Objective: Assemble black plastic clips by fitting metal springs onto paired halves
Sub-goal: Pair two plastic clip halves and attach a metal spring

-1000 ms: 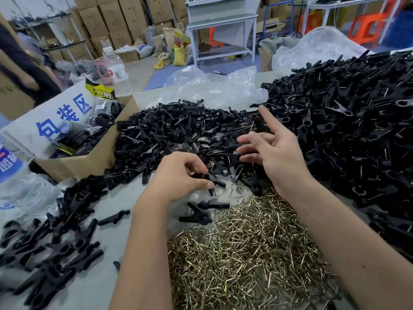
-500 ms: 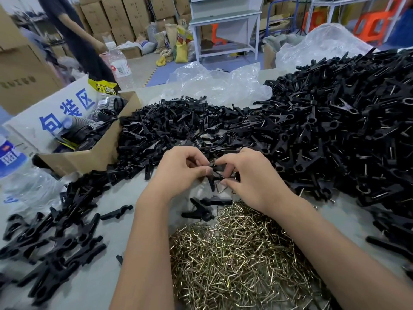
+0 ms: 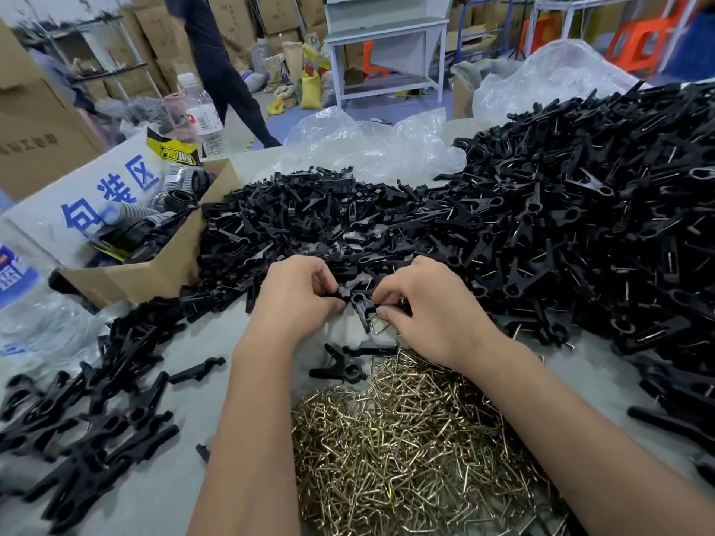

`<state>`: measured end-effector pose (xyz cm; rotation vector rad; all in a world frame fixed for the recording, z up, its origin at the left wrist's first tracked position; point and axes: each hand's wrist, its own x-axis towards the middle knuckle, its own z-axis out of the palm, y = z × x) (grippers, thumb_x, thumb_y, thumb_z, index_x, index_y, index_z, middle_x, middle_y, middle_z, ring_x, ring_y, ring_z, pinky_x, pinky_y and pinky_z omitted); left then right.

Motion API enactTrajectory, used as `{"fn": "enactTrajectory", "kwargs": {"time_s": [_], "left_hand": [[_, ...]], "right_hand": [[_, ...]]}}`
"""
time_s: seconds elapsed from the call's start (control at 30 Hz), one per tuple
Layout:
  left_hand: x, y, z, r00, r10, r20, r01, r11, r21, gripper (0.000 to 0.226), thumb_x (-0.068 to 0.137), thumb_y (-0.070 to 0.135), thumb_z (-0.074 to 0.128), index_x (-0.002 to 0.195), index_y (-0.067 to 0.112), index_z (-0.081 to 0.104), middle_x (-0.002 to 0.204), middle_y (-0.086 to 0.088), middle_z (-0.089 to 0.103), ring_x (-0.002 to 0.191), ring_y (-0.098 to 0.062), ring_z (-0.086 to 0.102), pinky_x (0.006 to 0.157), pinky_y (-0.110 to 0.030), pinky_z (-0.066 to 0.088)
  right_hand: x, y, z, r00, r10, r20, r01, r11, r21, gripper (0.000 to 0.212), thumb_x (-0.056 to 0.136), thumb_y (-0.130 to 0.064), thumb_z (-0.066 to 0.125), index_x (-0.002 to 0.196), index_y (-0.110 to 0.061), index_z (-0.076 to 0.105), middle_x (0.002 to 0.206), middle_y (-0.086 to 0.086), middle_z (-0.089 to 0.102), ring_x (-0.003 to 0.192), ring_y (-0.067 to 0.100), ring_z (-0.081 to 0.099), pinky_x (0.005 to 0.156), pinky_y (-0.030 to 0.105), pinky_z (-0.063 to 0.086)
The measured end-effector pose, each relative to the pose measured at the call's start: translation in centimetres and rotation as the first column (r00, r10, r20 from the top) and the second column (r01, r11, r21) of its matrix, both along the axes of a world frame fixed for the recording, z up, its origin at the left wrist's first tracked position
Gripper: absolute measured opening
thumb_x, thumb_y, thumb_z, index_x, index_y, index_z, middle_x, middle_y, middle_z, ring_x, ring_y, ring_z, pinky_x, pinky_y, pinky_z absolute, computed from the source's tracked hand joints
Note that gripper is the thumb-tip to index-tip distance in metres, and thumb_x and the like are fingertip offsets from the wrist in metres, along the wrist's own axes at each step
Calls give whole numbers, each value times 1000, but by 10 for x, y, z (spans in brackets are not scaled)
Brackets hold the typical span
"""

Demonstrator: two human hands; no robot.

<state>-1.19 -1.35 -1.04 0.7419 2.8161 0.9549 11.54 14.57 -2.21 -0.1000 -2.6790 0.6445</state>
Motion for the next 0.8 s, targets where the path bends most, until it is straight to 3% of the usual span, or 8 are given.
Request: {"fn": "enactTrajectory", "kwargs": {"time_s": [0.17, 0.23, 0.3, 0.37, 0.47, 0.53, 0.67, 0.8], "left_hand": [[1, 4, 6, 986, -51, 156, -4, 943, 334, 19, 81, 8, 86, 84, 15, 69, 77, -1, 75, 73, -20, 72, 71, -32, 55], [4, 7, 11, 959, -159, 237, 34, 888, 458, 16, 83, 9, 85, 89, 13, 70, 76, -4, 70, 71, -16, 67, 71, -29, 53], [9, 12, 12, 931, -229, 286, 51, 854, 518, 16, 84, 7, 83, 91, 15, 71, 79, -7, 68, 76, -16, 65, 78, -32, 53], [13, 17, 12, 911, -269, 311, 58, 833, 550, 16, 84, 4, 83, 91, 13, 71, 77, -6, 67, 77, -15, 65, 80, -32, 52], [17, 21, 12, 880, -325, 345, 56, 794, 606, 15, 83, 7, 82, 95, 6, 72, 82, -14, 70, 80, -20, 67, 82, -36, 56], [18, 23, 13, 876, -319, 362, 6, 758, 652, 15, 86, 10, 80, 98, 3, 74, 88, -17, 75, 80, -22, 69, 82, -39, 59], [17, 26, 11, 886, -243, 395, -119, 705, 699, 8, 93, 11, 74, 97, 5, 77, 82, -8, 76, 73, -14, 69, 87, -45, 61], [16, 27, 10, 888, -204, 411, -160, 702, 694, 13, 90, 18, 77, 99, 9, 79, 90, -26, 69, 76, -21, 66, 92, -54, 60]], "right_hand": [[-1, 1, 2, 972, -91, -217, 78, 995, -70, 35, 90, -21, 79, 124, -21, 73, 104, -9, 68, 92, 6, 56, 90, 22, 49], [-1, 0, 5, 963, -108, -249, 53, 975, -216, 51, 88, -22, 82, 136, -25, 66, 107, -11, 65, 84, 3, 59, 83, 12, 48], [-2, 0, 6, 968, -113, -223, 4, 898, -440, 51, 89, -25, 81, 137, -28, 64, 101, -10, 66, 82, 8, 65, 75, 19, 55], [-2, 3, 8, 970, -97, -221, -69, 765, -641, 39, 91, -19, 79, 128, -24, 69, 88, -3, 68, 71, 10, 66, 63, 30, 60], [0, 11, 11, 959, -109, -260, -152, 576, -803, 24, 89, -5, 79, 110, -14, 71, 79, 12, 67, 58, 20, 63, 52, 32, 56], [-1, 14, 12, 951, -157, -266, -152, 513, -845, 25, 86, -1, 82, 105, -12, 71, 83, 18, 69, 61, 21, 64, 53, 31, 57], [-2, 15, 11, 925, -293, -240, -76, 478, -875, 18, 83, 2, 82, 95, -11, 76, 79, 9, 76, 63, 18, 71, 56, 26, 58], [-3, 15, 14, 918, -340, -204, -69, 369, -927, 9, 84, -2, 83, 86, -10, 79, 80, 8, 78, 77, 23, 78, 79, 34, 64]]}}
